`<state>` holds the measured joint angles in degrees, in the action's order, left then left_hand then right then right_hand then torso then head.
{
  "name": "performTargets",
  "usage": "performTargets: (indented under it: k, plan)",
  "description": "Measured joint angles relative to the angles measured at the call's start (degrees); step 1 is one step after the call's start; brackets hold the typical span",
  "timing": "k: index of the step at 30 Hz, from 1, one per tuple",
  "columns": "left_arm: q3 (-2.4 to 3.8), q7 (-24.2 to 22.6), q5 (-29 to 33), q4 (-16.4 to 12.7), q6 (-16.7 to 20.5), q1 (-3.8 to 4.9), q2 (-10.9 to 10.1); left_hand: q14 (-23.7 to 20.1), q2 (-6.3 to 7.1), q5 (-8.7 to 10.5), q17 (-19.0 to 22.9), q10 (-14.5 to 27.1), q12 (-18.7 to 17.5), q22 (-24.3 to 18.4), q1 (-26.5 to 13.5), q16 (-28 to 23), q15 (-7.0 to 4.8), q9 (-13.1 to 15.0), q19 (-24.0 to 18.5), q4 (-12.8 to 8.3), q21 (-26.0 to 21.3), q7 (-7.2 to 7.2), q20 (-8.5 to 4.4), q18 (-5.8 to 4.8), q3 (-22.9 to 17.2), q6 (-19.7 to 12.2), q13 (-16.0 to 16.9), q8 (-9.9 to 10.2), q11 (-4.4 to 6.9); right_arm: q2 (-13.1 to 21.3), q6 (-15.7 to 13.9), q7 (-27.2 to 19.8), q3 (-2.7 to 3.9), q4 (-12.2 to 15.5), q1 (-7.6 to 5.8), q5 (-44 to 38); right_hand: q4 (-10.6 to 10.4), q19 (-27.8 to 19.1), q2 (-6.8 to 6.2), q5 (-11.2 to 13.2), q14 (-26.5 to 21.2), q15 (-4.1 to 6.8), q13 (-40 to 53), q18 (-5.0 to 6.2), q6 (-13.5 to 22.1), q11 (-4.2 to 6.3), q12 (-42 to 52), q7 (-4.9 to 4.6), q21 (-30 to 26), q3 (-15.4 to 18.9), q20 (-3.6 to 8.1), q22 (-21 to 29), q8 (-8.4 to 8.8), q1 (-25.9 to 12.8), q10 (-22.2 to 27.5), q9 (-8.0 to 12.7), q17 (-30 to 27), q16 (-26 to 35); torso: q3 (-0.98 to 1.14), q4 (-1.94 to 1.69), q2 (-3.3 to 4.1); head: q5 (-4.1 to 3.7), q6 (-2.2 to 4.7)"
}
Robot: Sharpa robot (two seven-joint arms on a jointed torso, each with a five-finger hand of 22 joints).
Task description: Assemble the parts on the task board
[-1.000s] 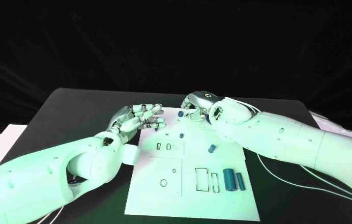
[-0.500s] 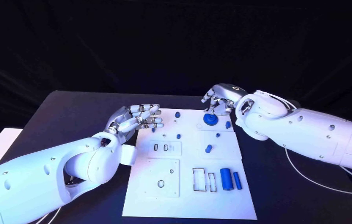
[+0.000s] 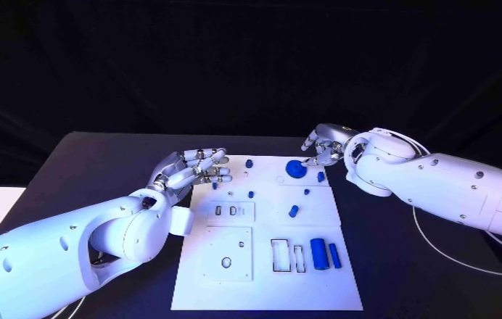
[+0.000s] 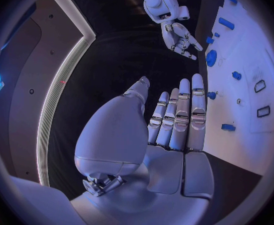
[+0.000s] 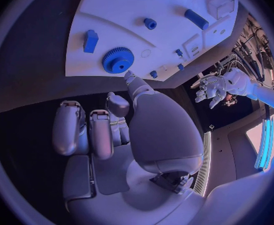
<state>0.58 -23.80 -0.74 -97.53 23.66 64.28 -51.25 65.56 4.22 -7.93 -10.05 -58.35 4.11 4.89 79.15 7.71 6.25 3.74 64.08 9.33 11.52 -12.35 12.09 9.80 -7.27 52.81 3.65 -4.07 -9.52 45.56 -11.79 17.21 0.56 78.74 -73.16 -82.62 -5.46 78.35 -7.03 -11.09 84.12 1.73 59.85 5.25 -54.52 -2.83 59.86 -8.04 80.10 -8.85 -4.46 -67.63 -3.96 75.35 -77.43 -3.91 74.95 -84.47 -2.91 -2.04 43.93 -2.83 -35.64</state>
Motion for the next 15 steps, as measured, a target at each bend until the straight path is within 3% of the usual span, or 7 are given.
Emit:
performTargets:
  k: [15]
  plan:
    - [-0.01, 0.0, 0.0, 0.3, -0.1, -0.01, 0.2, 0.0, -0.23, 0.0, -0.1, 0.0, 0.0, -0.1, -0.2, 0.0, 0.0, 0.0, 0.0, -0.2, 0.0, 0.0, 0.0, 0.0, 0.2, 0.0, 0.0, 0.0, 0.0, -2.5, 3.3, 1.0, -0.21, -3.1, 0.95, 0.5, -0.5, 0.0, 0.68, 0.0, 0.0, 0.0, 3.0, 0.0, 0.0, 0.0, 2.2, 0.0, 0.0, 0.5, 0.01, -0.2, -0.41, 0.7, 0.0, -0.1, 0.0, -0.2, -0.1, -0.08, 0.01, -0.38, 0.01]
